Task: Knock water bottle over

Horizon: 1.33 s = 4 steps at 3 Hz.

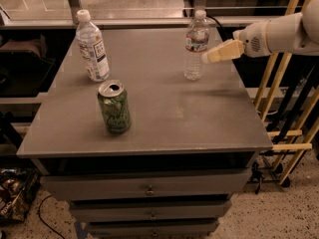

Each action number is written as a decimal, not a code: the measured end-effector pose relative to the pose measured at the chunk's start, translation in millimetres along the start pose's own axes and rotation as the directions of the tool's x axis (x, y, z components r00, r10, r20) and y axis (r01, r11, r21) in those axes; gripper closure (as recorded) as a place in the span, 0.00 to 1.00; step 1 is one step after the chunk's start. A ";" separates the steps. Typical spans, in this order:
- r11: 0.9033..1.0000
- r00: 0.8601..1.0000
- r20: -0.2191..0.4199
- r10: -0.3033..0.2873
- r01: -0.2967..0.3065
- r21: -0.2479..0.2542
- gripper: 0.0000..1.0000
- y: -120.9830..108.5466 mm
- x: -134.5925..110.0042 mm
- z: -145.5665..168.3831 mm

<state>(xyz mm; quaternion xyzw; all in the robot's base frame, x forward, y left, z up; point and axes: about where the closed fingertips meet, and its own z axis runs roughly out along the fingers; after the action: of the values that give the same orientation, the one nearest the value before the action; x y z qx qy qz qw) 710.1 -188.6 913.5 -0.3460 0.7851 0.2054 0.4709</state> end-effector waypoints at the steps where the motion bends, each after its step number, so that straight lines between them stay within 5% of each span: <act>1: 0.998 0.999 0.020 -0.043 0.044 -0.046 0.00 7.7 -12.6 11.5; 3: 0.980 0.992 0.028 -0.125 0.128 -0.154 0.03 38.1 -30.1 29.3; 4: 0.977 0.991 0.024 -0.131 0.133 -0.167 0.24 43.1 -30.1 32.6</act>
Offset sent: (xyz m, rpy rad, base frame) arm -0.0011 0.0523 0.0222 -0.0206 -0.0673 0.2054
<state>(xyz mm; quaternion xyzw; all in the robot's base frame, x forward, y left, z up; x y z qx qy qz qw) 707.3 -127.8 924.5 -0.4347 0.7370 0.2415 0.4577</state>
